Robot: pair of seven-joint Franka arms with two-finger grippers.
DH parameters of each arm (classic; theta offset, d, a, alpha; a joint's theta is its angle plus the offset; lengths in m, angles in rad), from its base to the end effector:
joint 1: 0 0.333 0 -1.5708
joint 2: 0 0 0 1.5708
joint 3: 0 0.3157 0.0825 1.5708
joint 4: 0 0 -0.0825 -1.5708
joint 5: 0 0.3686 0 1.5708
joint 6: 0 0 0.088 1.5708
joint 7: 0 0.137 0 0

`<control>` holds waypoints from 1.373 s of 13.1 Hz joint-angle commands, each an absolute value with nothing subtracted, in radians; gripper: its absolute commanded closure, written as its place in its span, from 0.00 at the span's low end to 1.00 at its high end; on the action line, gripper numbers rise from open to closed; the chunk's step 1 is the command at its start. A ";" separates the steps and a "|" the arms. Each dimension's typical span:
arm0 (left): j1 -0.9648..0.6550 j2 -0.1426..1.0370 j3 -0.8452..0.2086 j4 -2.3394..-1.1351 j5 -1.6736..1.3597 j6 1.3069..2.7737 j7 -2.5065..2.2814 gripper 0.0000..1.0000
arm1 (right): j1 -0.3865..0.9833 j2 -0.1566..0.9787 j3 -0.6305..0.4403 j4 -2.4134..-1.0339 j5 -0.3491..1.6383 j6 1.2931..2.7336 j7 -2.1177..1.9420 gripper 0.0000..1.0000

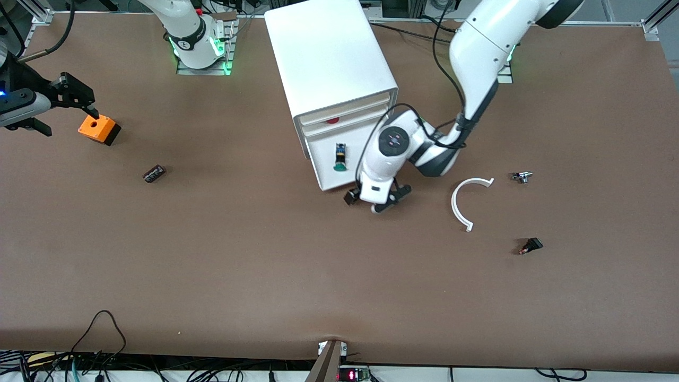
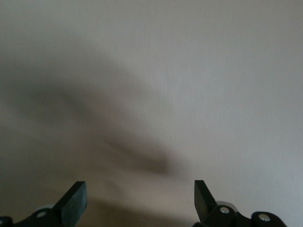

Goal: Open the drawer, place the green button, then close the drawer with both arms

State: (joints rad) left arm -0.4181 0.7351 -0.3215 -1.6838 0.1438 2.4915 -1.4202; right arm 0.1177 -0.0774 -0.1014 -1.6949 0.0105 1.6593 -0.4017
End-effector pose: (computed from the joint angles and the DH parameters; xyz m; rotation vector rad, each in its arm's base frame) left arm 0.5185 -0.4421 0.1806 2.8238 0.9683 -0.0724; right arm 0.5236 0.0081 0.5859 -3.0628 -0.6487 -0.0691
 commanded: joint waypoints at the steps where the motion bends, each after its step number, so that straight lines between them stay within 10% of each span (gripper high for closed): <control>1: -0.436 0.690 -0.360 -1.717 0.167 2.436 -1.525 0.00 | 0.101 -0.078 -0.084 -1.677 -0.011 1.657 -0.403 0.00; 18: -0.451 0.721 -0.474 -1.718 0.069 2.290 -1.284 0.00 | 0.104 -0.025 -0.084 -1.618 0.000 1.680 -0.247 0.00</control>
State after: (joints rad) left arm -0.4503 0.7096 -0.4541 -1.7021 0.1104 2.2882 -1.3223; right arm 0.1155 -0.0333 -0.1006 -1.6404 0.0024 1.6851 -0.2709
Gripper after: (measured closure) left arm 0.000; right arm 0.000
